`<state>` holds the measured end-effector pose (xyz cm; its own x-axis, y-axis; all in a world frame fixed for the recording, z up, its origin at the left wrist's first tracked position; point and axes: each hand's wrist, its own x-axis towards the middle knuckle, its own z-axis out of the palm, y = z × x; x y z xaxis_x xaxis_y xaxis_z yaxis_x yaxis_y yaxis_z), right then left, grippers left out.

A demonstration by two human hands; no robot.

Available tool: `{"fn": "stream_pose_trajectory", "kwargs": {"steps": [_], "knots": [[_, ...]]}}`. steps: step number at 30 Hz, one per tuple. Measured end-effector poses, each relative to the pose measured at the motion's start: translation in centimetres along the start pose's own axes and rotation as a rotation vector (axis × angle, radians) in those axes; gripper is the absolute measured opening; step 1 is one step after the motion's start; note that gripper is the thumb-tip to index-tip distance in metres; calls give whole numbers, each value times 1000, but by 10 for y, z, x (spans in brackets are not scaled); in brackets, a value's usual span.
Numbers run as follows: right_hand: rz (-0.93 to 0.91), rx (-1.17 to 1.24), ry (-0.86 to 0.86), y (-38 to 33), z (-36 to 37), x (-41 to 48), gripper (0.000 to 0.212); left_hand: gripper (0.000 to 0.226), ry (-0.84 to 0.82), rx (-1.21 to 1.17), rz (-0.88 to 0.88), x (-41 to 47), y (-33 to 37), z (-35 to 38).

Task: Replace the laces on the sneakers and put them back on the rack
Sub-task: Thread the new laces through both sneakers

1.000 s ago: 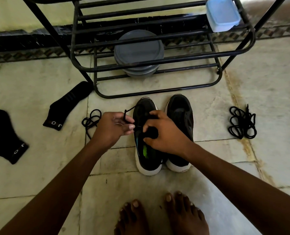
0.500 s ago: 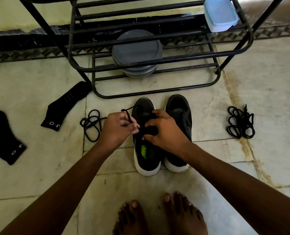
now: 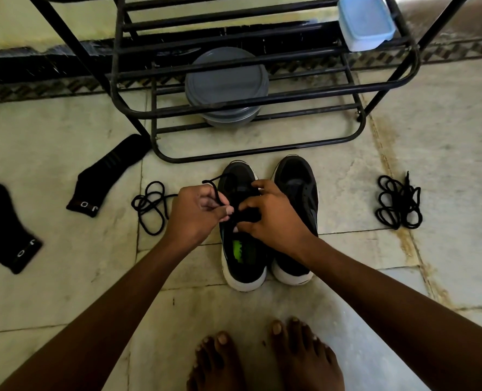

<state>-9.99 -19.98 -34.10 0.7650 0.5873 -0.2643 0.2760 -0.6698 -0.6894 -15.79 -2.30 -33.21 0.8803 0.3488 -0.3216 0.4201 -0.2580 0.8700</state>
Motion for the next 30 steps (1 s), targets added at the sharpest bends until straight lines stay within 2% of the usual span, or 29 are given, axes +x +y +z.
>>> {"fn": "stream_pose_trajectory", "kwargs": {"steps": [6,14,20,24,30], "knots": [[9,7,6,1,2,1,40,20,59,172,108,-5,-2,7],[16,31,28,-1,4,1,36,30,142,206,159,-11,-5,12],[31,50,27,0,6,2,37,20,128,183,128,-13,-7,12],[41,96,57,0,10,5,27,18,138,208,137,-16,-9,12],[125,148,60,-8,12,7,16,13,234,190,254,-30,-13,18]]}}
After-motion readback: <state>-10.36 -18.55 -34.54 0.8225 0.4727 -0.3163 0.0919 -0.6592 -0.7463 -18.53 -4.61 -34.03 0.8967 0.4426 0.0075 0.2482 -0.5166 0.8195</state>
